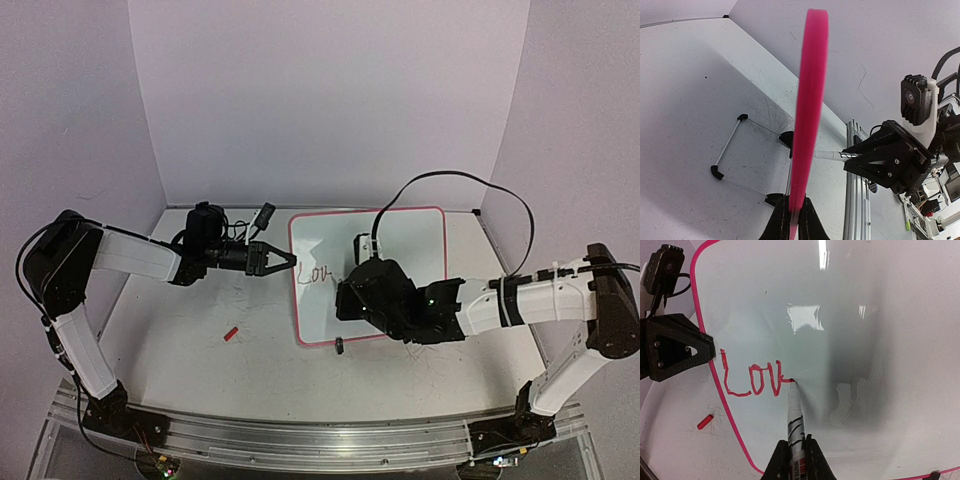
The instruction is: Write a sentence on the whiteboard
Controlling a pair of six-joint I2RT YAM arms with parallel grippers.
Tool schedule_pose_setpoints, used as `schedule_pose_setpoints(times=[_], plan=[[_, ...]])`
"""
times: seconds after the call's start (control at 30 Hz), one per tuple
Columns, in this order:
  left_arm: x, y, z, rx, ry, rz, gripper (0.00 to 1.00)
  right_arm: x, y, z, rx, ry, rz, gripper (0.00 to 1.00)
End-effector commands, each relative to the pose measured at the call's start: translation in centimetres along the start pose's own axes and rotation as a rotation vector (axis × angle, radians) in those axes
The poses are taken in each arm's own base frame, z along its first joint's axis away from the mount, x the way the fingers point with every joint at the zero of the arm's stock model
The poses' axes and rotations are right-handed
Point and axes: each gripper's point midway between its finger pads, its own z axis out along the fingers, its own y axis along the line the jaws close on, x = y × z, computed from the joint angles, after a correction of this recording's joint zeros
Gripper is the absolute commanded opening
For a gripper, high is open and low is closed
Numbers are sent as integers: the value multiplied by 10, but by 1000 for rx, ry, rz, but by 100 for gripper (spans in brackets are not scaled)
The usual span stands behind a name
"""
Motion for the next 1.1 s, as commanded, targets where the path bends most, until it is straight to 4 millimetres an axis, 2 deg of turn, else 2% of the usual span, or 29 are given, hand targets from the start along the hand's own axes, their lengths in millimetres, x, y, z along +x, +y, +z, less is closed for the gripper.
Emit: schedule_pose_setpoints(times=[0.0, 0.2, 0.6, 1.07], plan=[[-4, -18, 6, 72, 19, 5, 0, -16, -17, -6, 66, -51, 23, 0], [-4, -18, 6, 73, 20, 4, 0, -26, -12, -4, 53, -71, 12, 0], [-3, -17, 6, 73, 22, 4, 0, -29, 1, 2, 8, -73, -15, 0], [-3, -17, 6, 72, 21, 8, 0, -19, 8, 9, -20, -36, -26, 0]])
